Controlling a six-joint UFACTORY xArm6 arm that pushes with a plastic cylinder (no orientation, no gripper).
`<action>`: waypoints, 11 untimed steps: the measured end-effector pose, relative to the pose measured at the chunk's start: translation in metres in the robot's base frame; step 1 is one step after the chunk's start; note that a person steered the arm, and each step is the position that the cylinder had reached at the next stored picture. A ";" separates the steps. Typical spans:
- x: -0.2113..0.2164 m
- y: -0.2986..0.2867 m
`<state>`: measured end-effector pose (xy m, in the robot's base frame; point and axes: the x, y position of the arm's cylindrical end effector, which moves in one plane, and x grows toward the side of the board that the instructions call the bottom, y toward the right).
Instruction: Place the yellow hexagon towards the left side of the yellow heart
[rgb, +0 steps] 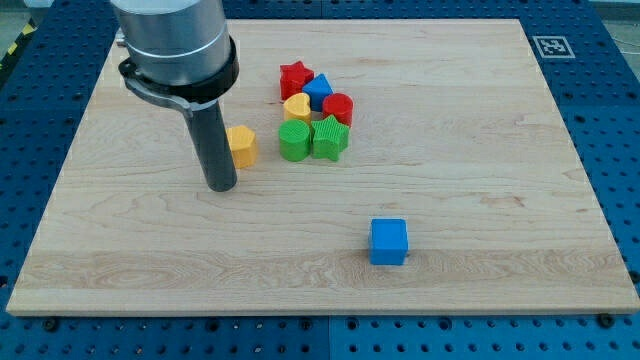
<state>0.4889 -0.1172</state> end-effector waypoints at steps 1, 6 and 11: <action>0.006 -0.013; -0.040 0.025; -0.073 0.029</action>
